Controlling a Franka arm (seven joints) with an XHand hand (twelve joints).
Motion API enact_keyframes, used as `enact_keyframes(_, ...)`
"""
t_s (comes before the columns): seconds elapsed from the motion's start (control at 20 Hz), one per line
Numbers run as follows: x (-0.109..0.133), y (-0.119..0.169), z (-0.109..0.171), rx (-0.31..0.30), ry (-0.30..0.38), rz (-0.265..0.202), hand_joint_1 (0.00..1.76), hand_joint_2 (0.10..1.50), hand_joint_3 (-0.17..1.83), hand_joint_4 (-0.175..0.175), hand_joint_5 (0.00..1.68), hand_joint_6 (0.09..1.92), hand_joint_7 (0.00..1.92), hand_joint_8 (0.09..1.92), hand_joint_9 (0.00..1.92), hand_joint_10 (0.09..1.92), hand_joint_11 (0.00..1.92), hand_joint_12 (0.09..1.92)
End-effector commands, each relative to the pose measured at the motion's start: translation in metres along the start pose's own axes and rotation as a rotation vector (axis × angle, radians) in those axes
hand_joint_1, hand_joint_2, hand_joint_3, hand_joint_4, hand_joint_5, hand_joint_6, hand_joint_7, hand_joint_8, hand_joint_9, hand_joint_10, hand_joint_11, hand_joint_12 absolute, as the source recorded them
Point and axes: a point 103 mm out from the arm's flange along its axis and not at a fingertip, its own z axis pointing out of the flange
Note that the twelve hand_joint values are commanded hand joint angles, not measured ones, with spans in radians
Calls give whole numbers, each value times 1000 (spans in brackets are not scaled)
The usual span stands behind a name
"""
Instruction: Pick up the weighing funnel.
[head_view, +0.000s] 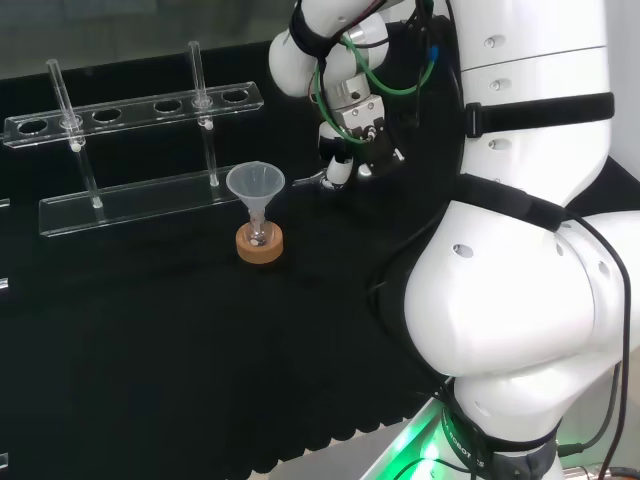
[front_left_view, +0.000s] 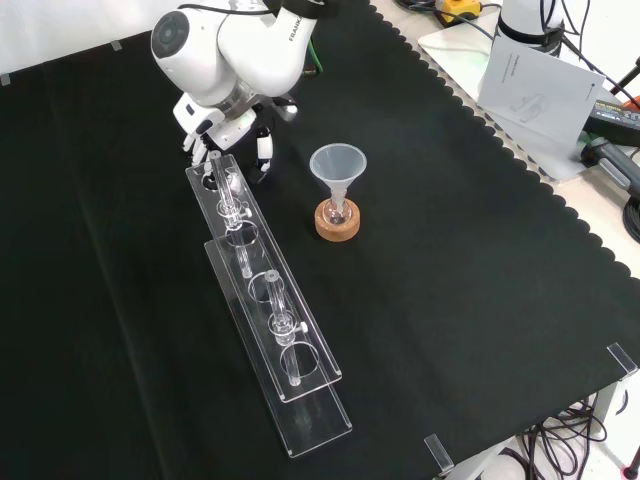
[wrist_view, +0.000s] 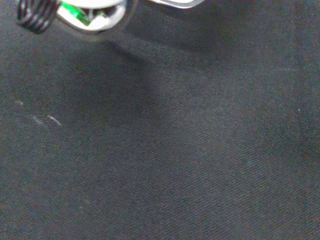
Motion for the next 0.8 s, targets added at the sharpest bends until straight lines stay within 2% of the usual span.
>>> enact_keyframes(0.05,-2,3,2,9,-10,-8,913,646,593,9,729,530,479,652,685,509,430,1299)
enact_keyframes(0.5,-5,5,10,24,-12,-6,916,644,600,8,710,575,479,656,687,512,433,1301)
enact_keyframes(0.65,2,4,9,26,-23,1,916,644,601,8,710,580,479,657,687,513,436,1301)
enact_keyframes(0.8,-1,4,9,16,-10,0,919,651,606,40,847,621,489,659,696,515,443,1299)
